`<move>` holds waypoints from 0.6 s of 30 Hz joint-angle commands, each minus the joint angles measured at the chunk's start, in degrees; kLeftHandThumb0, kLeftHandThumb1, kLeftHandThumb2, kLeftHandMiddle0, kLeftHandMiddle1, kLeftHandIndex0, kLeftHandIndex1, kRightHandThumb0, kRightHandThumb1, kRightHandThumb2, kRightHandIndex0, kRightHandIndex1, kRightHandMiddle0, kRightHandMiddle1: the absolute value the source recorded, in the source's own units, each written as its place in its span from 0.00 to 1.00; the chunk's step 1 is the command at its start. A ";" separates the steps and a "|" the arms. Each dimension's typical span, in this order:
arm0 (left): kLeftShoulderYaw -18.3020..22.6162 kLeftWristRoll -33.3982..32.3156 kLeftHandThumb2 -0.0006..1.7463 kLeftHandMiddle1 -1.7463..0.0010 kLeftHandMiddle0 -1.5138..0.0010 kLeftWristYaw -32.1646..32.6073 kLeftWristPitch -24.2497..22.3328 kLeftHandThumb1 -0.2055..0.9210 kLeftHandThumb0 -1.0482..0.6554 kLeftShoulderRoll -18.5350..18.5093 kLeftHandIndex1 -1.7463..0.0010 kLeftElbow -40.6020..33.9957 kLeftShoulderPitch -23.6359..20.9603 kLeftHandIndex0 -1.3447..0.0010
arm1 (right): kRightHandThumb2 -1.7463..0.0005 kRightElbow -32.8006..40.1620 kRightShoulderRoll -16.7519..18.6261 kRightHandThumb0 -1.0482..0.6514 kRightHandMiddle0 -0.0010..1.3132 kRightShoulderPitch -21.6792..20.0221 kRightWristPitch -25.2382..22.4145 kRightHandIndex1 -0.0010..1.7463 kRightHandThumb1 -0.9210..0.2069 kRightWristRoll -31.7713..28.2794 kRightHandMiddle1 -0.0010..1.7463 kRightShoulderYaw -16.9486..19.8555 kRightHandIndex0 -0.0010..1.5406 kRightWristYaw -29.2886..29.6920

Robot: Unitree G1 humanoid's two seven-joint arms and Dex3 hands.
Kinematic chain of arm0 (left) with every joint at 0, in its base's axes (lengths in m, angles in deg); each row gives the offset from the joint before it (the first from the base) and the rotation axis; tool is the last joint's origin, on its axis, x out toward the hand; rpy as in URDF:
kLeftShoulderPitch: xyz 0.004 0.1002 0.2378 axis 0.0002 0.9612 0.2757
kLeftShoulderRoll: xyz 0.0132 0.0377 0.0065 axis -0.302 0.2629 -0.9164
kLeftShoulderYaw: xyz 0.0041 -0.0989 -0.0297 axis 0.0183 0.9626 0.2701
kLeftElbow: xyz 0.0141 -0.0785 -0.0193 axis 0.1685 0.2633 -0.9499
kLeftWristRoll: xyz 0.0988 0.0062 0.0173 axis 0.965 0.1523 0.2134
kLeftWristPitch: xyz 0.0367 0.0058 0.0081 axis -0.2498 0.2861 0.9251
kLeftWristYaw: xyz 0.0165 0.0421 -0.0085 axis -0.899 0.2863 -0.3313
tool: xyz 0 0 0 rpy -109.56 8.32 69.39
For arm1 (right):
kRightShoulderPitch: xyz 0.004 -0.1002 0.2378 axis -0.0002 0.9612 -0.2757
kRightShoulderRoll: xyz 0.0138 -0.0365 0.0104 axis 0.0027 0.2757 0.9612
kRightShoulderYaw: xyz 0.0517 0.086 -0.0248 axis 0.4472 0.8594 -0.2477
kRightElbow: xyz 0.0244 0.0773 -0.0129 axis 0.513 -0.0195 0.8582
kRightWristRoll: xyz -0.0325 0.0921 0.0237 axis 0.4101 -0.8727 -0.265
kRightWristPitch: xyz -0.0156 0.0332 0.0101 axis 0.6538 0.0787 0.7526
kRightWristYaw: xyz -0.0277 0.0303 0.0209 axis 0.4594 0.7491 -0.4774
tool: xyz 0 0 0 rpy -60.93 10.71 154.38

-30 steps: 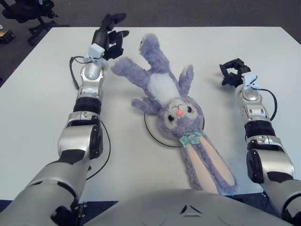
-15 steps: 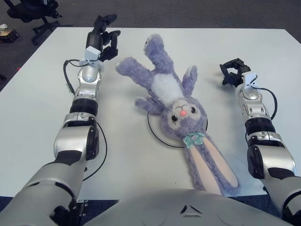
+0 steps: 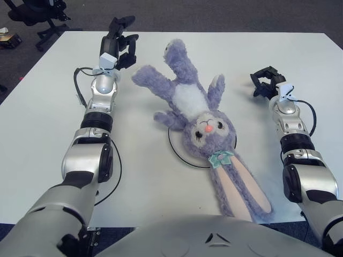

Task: Put the doll into the plate.

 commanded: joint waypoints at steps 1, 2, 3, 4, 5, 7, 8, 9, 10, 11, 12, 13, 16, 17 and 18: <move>-0.17 -0.58 0.39 0.80 0.57 0.58 0.11 1.00 0.30 0.11 0.62 1.17 1.98 0.75 | 0.80 -2.96 0.32 0.41 0.29 2.51 -2.20 1.00 0.00 0.34 0.89 -0.60 0.49 -0.68; -0.14 -0.85 0.39 0.80 0.57 0.52 0.62 1.00 0.30 0.42 0.62 1.63 2.82 0.75 | 0.80 -3.05 0.34 0.41 0.29 2.53 -1.96 1.00 0.00 0.33 0.89 -0.59 0.49 -0.64; -0.12 -1.04 0.39 0.79 0.56 0.49 1.01 1.00 0.30 0.66 0.60 1.98 3.45 0.75 | 0.80 -3.13 0.34 0.41 0.29 2.54 -1.78 1.00 0.00 0.33 0.89 -0.57 0.49 -0.61; -0.07 -1.36 0.39 0.79 0.56 0.30 1.59 1.00 0.30 1.01 0.59 2.50 4.29 0.75 | 0.80 -3.23 0.38 0.41 0.30 2.58 -1.40 1.00 0.00 0.32 0.89 -0.54 0.49 -0.51; -0.05 -1.57 0.39 0.79 0.55 0.18 1.98 1.00 0.30 1.22 0.59 2.85 4.81 0.75 | 0.80 -3.32 0.41 0.41 0.30 2.59 -1.13 1.00 0.00 0.31 0.89 -0.51 0.49 -0.44; 0.07 -2.29 0.39 0.78 0.55 -0.45 2.56 1.00 0.30 1.68 0.57 3.44 5.73 0.75 | 0.80 -3.54 0.54 0.41 0.30 2.62 -0.37 1.00 0.00 0.27 0.89 -0.42 0.49 -0.21; 0.05 -2.53 0.39 0.77 0.55 -0.59 2.74 1.00 0.30 1.74 0.56 3.62 5.89 0.75 | 0.80 -3.65 0.56 0.41 0.30 2.61 -0.15 1.00 0.00 0.26 0.89 -0.40 0.49 -0.15; 0.00 -2.70 0.39 0.77 0.55 -0.66 2.87 1.00 0.30 1.76 0.55 3.74 5.97 0.76 | 0.81 -3.75 0.58 0.41 0.30 2.59 0.00 1.00 0.00 0.26 0.89 -0.39 0.49 -0.12; 0.05 -3.34 0.39 0.77 0.55 -1.29 2.43 1.00 0.30 2.06 0.55 3.59 6.74 0.76 | 0.81 -3.78 0.78 0.41 0.30 2.75 0.77 1.00 0.00 0.05 0.89 -0.18 0.49 0.08; 0.07 -3.83 0.39 0.77 0.54 -1.76 2.10 1.00 0.30 2.30 0.54 3.37 7.40 0.76 | 0.81 -3.71 0.91 0.41 0.30 2.94 1.35 1.00 0.00 -0.13 0.89 -0.01 0.49 0.22; 0.07 -4.18 0.39 0.76 0.54 -2.09 1.86 1.00 0.30 2.46 0.54 3.18 7.86 0.76 | 0.81 -3.69 0.99 0.41 0.30 3.07 1.77 1.00 0.00 -0.24 0.89 0.12 0.49 0.30; 0.16 -4.67 0.39 0.76 0.54 -2.50 1.58 1.00 0.30 2.71 0.54 2.83 8.54 0.76 | 0.81 -3.75 1.26 0.41 0.30 3.22 2.72 1.00 0.00 -0.66 0.89 0.47 0.49 0.33; 0.47 -6.24 0.39 0.76 0.54 -3.77 0.68 1.00 0.31 3.37 0.53 1.53 10.18 0.76 | 0.81 -4.20 2.51 0.41 0.30 3.68 7.20 0.99 0.00 -2.93 0.89 2.21 0.49 -0.28; 0.46 -6.45 0.39 0.76 0.54 -3.93 0.51 1.00 0.31 3.40 0.53 1.28 10.36 0.76 | 0.81 -4.42 2.60 0.41 0.30 3.68 7.79 0.99 0.00 -3.16 0.89 2.37 0.49 -0.37; 0.59 -6.95 0.39 0.75 0.54 -4.26 0.26 1.00 0.31 3.62 0.53 0.94 10.82 0.76 | 0.81 -4.80 2.95 0.41 0.30 3.81 9.41 0.99 0.00 -4.03 0.89 2.95 0.49 -0.96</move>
